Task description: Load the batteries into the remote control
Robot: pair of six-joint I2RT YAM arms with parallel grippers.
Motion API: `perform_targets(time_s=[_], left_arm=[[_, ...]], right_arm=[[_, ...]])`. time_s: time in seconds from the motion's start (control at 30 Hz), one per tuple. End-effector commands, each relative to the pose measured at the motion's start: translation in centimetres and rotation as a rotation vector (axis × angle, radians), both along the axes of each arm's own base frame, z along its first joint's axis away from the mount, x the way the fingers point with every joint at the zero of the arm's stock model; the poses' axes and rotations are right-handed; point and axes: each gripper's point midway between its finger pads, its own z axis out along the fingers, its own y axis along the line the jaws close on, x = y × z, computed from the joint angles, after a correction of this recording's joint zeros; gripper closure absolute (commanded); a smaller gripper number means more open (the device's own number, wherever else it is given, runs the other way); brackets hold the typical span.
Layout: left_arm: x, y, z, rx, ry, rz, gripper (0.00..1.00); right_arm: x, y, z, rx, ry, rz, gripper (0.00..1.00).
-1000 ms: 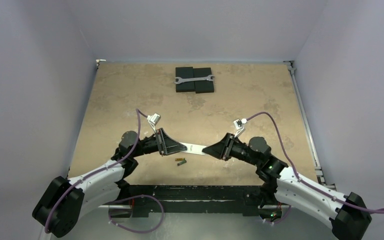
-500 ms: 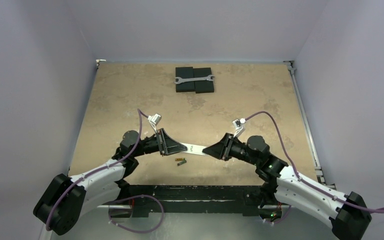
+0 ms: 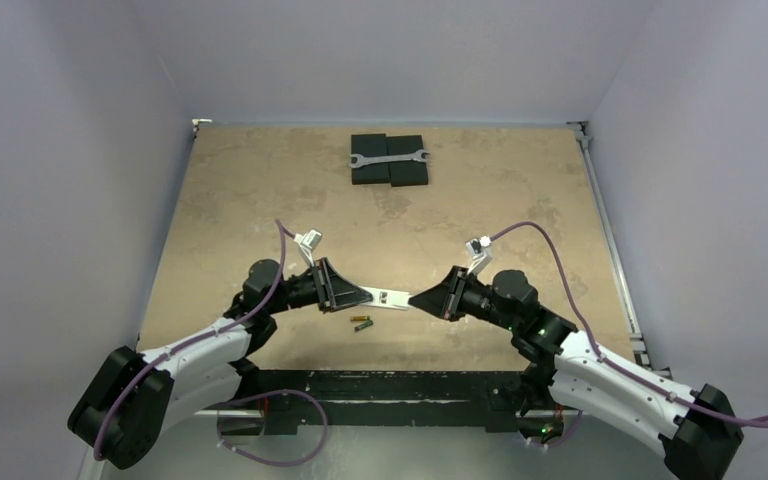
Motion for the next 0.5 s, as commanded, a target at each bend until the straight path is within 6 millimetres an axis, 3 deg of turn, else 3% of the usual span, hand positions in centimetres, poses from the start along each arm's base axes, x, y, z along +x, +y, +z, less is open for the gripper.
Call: perform_targets(time_s=[0.0,0.47], left_arm=[[0.2,-0.4,2.5,-0.046,-0.098,-0.023,1.0],[1.6,0.0,0.1,0.074,-0.053,0.041,1.0]], right_arm=[[0.6,0.0,1.2,0.023,-0.04,-0.02,0.98],[0.5,-0.6,3.4,0.011,-0.084,-0.025,1.0]])
